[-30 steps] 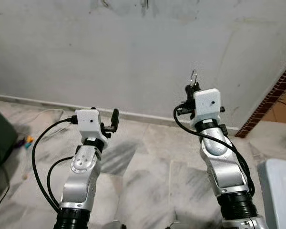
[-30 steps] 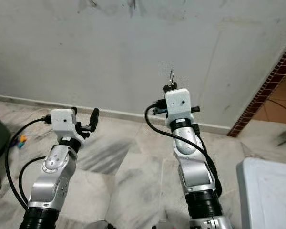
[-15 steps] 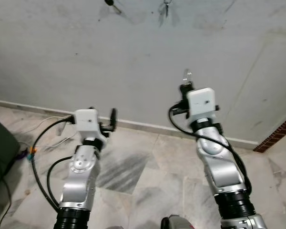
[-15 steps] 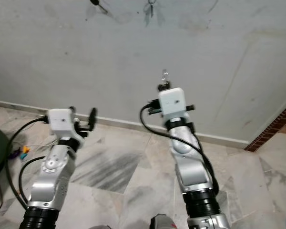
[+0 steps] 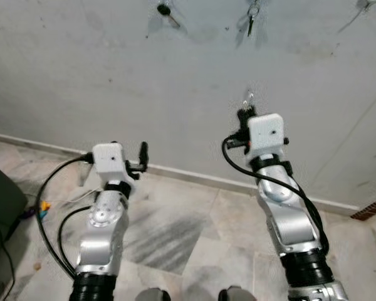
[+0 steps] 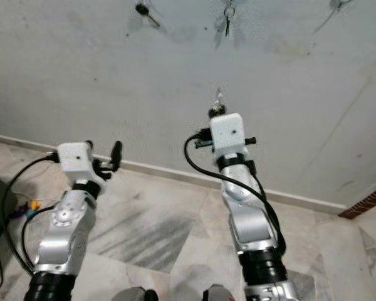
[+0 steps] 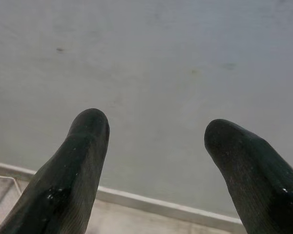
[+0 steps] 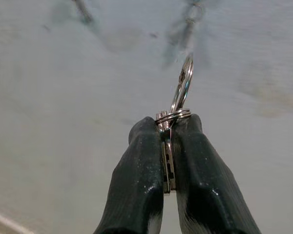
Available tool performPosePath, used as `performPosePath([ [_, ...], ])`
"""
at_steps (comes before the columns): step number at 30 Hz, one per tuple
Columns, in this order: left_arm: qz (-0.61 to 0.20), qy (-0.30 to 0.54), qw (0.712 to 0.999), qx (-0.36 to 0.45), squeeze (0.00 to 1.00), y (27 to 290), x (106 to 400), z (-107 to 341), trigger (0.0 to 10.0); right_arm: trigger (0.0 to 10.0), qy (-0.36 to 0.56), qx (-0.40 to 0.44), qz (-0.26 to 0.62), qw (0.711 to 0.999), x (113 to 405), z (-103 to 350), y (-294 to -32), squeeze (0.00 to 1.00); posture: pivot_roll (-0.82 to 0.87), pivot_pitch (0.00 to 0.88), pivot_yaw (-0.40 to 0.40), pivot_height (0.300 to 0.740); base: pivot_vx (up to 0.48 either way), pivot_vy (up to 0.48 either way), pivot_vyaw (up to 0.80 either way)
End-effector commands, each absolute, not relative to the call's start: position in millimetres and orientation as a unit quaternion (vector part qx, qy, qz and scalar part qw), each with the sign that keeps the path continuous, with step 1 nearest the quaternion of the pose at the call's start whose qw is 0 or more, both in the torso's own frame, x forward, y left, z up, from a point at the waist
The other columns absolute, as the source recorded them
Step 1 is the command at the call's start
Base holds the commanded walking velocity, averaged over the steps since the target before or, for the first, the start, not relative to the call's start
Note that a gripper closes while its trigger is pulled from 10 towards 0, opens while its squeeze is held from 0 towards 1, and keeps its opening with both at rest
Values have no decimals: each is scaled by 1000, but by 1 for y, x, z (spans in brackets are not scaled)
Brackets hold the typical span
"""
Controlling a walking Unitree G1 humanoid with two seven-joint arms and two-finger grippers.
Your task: Hang keys on a hook
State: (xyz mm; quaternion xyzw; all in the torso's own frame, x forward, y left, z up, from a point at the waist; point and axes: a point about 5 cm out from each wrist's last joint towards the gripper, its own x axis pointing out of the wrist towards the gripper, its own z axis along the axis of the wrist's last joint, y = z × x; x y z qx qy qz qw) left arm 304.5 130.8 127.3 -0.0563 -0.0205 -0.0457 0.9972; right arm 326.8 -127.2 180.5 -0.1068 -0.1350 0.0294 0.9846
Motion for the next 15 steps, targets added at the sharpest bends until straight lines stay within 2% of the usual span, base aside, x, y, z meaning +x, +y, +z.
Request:
performPosePath([
  [1,-35,-16,998,-51,0,139,304,125,10000,10000,-140,-102,38,984,326,184,-121,0,27,157,26,740,0,0,-788],
  [15,-41,-18,998,-52,0,137,302,126,10000,10000,-137,-105,43,984,326,182,-120,0,27,155,22,740,0,0,-788],
])
